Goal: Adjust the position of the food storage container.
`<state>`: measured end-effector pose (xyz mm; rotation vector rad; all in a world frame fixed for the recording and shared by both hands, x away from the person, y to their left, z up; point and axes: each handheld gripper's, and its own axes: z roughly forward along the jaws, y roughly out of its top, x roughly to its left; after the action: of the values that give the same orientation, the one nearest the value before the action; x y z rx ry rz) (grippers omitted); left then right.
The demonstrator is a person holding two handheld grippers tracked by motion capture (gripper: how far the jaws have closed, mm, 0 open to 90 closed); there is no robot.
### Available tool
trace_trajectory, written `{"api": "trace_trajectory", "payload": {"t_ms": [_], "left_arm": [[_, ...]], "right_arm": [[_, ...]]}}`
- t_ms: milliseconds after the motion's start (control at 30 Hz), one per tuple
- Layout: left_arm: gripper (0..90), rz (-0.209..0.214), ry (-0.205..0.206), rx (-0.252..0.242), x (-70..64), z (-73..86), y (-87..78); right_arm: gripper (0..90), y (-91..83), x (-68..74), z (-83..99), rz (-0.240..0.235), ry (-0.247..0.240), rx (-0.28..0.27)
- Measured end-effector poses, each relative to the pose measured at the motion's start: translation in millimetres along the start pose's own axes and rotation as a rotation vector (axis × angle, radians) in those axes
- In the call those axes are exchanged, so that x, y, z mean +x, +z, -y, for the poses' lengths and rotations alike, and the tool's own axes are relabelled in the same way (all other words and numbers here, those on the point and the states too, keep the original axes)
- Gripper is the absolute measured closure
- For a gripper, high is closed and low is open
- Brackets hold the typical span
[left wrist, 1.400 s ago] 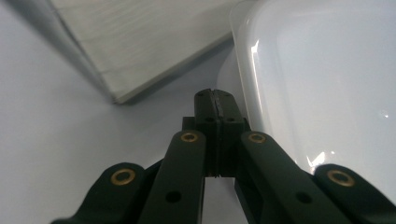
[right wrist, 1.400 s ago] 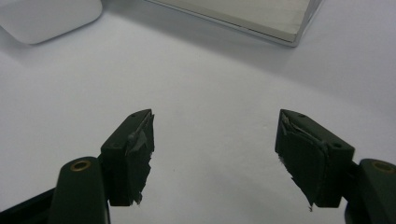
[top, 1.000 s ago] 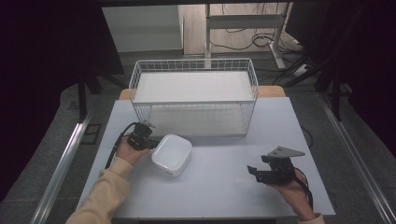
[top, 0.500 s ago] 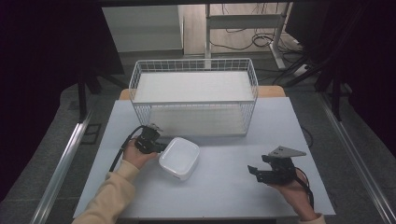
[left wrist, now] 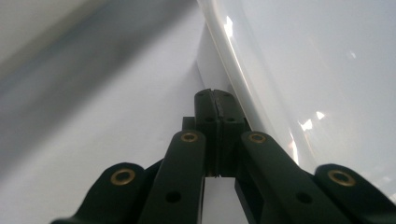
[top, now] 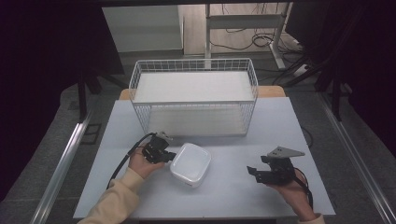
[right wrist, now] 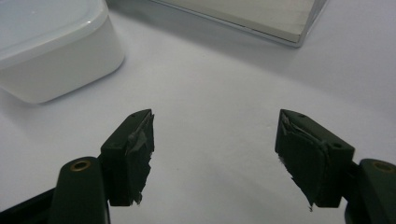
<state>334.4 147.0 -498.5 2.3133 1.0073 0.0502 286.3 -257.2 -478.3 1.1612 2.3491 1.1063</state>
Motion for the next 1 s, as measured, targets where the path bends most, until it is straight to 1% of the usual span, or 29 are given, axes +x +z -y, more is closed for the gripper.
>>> {"api": "trace_trajectory", "payload": {"t_ms": [33,67,167,233,300,400,433,467,533,600,733,800,867,900,933,967,1000], "left_arm": [[90.0,0.000,0.000,0.000,0.0,0.0,0.0],[89.9,0.012,0.003,0.010,-2.7,1.8,1.8],[89.9,0.013,0.011,0.021,-5.0,1.9,2.5],[90.0,0.020,0.013,0.019,-7.1,1.7,2.2],[89.9,0.018,0.019,0.020,-8.6,1.9,1.8],[89.9,0.030,0.023,0.014,-16.8,5.2,-1.5],[89.9,0.030,0.023,0.014,-16.8,5.2,-1.5],[89.9,0.050,0.025,0.015,-19.6,8.1,-2.5],[89.9,0.056,0.023,0.017,-21.5,9.8,-2.5],[89.9,0.061,0.035,0.025,-25.3,12.0,-2.1],[89.8,0.076,0.040,0.026,-33.0,12.6,-0.2],[89.9,0.080,0.042,0.026,-34.8,12.4,0.4],[89.9,0.088,0.052,0.030,-40.2,11.8,2.9],[89.9,0.088,0.052,0.030,-40.2,11.8,2.9],[89.8,0.094,0.058,0.032,-44.4,11.1,5.0],[89.9,0.094,0.058,0.032,-44.4,11.1,5.0],[89.9,0.100,0.066,0.035,-47.1,10.4,6.0]], "right_arm": [[28.0,0.0,0.0,0.0,0.000,0.000,0.000],[28.0,0.2,0.7,0.5,-0.003,-0.001,0.001],[28.0,-0.9,0.6,1.9,-0.002,-0.001,0.001],[28.0,-1.9,0.4,2.4,0.002,0.004,0.000],[28.0,-2.4,0.2,1.8,0.002,0.003,-0.004],[28.0,-1.6,0.7,0.5,-0.002,0.001,-0.004],[28.0,-1.6,0.7,0.5,-0.002,0.001,-0.004],[28.0,-0.5,1.1,0.2,-0.003,-0.003,-0.003],[28.1,-0.2,1.3,0.2,-0.006,-0.002,-0.001],[28.0,0.1,1.8,0.0,-0.008,-0.007,-0.002],[28.0,-0.2,2.3,-0.9,-0.008,-0.009,-0.005],[28.0,0.2,2.4,-0.9,-0.009,-0.009,-0.004],[28.0,1.2,3.0,-0.6,-0.012,-0.014,-0.001],[28.0,1.2,3.0,-0.6,-0.012,-0.014,-0.001],[28.0,1.3,3.1,-0.5,-0.013,-0.015,0.002],[28.0,1.3,3.1,-0.5,-0.013,-0.015,0.002],[28.1,1.3,3.1,-0.5,-0.012,-0.014,0.001]]}}
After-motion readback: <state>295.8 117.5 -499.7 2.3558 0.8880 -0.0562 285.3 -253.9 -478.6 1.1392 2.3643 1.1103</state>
